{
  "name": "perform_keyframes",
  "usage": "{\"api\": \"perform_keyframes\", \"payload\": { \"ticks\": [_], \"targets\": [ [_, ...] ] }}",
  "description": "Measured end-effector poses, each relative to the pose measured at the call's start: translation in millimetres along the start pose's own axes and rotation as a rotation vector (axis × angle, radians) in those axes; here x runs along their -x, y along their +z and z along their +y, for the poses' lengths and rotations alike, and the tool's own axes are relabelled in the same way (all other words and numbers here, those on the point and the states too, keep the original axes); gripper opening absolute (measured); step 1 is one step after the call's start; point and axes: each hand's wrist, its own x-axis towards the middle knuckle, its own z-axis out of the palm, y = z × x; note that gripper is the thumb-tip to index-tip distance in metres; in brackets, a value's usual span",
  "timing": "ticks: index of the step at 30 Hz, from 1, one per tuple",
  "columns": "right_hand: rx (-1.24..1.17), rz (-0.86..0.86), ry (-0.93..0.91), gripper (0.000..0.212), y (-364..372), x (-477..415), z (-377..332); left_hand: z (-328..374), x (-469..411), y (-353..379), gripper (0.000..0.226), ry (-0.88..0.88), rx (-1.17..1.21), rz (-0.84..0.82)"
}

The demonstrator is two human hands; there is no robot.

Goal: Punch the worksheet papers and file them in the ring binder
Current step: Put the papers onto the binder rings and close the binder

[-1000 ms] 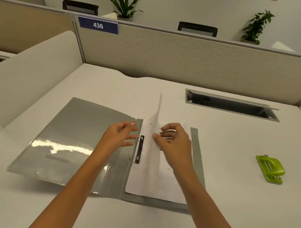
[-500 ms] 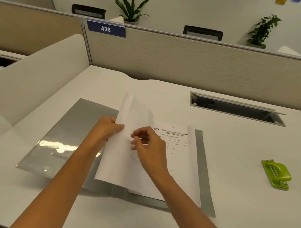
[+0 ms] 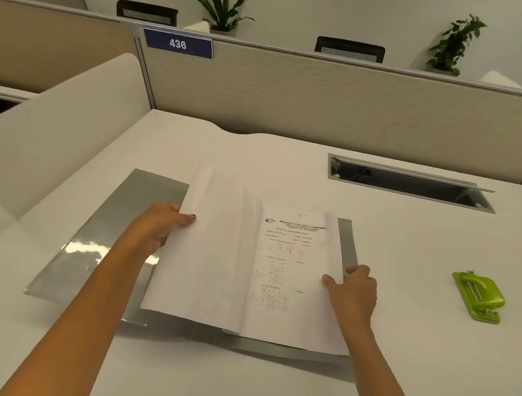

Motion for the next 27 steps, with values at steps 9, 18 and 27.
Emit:
{"api": "perform_keyframes", "payload": {
  "ticks": [9,18,27],
  "targets": [
    [-0.112,-0.008,0.045,0.016,-15,-10,2,-4,-4,0,0.031,-0.003,0.026,-0.008],
    [0.058,0.063,-0.035,0.016,-20,1,-6,-7,-6,-1,0.028,0.014,0.019,0.003],
    [-0.315,-0.102,-0.316,0.015,-32,36,-66,-9,-5,0,0.015,0.102,-0.006,-0.042]
  ]
}}
